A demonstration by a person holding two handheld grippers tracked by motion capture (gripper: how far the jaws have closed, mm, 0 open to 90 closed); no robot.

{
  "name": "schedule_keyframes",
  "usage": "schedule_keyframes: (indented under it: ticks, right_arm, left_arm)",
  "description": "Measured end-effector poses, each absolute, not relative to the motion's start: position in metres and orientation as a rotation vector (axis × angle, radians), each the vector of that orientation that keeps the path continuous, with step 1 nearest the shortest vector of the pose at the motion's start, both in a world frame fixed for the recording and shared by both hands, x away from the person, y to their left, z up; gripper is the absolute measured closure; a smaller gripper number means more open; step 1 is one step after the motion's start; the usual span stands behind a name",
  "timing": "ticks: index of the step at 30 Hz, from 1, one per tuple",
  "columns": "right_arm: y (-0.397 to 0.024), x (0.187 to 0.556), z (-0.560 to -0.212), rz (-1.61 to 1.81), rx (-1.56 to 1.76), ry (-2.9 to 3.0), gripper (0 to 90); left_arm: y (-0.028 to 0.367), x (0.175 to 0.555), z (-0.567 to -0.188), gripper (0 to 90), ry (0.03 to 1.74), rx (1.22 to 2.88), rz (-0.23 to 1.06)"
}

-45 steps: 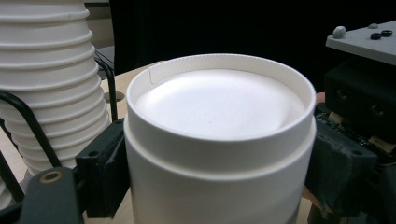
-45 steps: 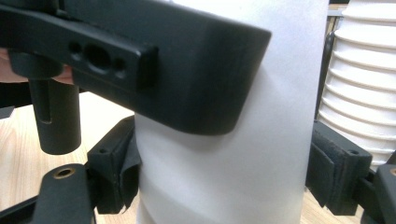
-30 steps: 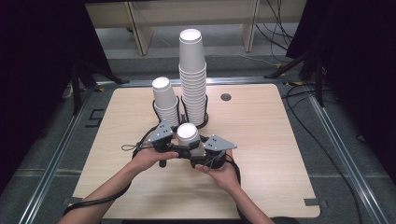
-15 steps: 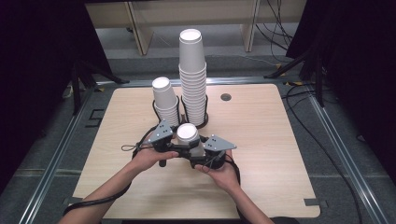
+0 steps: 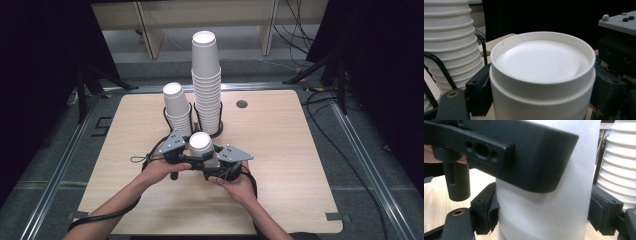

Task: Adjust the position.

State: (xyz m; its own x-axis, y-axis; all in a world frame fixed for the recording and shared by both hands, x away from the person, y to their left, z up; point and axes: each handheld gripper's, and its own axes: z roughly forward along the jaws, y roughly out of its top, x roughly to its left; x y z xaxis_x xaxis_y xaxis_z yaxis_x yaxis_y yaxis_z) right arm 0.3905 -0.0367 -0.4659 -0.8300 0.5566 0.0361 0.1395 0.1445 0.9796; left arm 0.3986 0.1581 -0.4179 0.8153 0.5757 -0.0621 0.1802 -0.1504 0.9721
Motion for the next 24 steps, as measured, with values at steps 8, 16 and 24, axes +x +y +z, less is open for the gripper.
schedule_keyframes:
  ticks: [8,16,24]
  right_arm:
    - [-0.037,0.391,-0.464,1.723,0.662,2.115,15.8]
    - [-0.044,0.389,-0.461,1.666,0.681,2.129,14.7]
    - [-0.055,0.385,-0.461,1.654,0.668,2.134,15.0]
  left_arm:
    - [0.159,0.396,-0.418,21.3,0.583,1.715,0.396]
    - [0.167,0.397,-0.418,21.7,0.590,1.722,0.454]
    - [0.177,0.397,-0.415,21.9,0.618,1.699,0.465]
